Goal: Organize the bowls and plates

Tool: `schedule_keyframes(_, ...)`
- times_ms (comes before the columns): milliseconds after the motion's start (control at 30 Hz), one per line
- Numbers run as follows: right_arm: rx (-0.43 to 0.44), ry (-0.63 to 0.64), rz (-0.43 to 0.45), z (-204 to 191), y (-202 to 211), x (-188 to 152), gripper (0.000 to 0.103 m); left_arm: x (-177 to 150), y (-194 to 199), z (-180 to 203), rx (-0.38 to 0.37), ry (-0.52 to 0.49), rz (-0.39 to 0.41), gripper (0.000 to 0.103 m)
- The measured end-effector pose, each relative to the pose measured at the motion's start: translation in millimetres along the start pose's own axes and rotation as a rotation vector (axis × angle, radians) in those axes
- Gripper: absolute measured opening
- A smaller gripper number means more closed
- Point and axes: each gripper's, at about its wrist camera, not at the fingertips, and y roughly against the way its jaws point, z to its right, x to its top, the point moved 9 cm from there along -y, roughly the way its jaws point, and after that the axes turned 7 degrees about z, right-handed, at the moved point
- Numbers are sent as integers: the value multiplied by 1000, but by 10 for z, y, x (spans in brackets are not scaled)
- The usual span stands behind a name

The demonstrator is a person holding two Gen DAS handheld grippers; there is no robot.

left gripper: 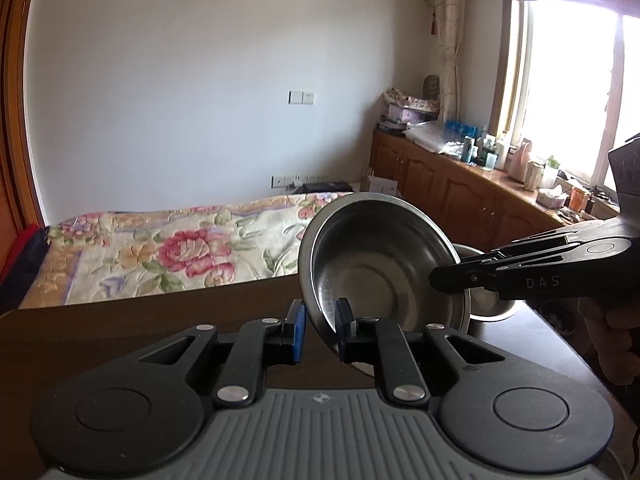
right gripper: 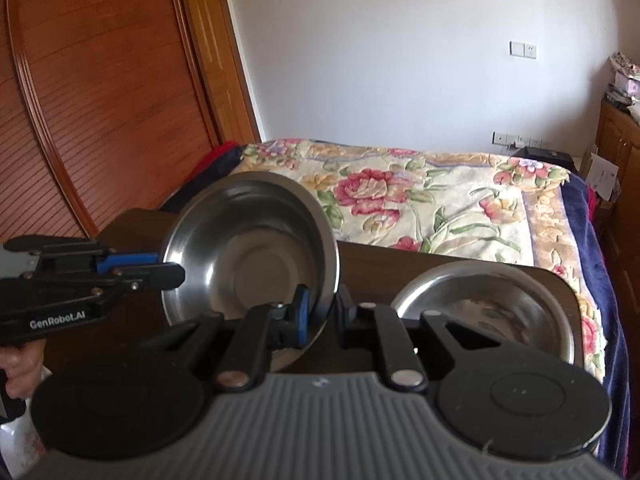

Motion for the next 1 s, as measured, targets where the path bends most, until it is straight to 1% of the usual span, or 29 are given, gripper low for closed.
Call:
schedule_keyframes(67,-3,2,5,-11,45,3,15,13,82,41,-5,-7,11,46)
schedule_keyframes(267,-15,19,45,-107,363,5,15,26,303,162,-16,-36,32,46)
schedule_keyframes(567,-31,29,73,-171,648,-61,15,-78,618,361,-31,-57,55,46)
schedule_keyframes(667,-36,28,87,-211,790,-113,15,-136,726,414,-37,-58,60,46)
schedule_keyframes(767,-37,27,91,-222,847,-158,15,-209,846,492,-42,-60,66,46)
schedule_keyframes(1000,-39,19,88,-278,1036,-374,15,-401,1095,641,-56,-44,78,46)
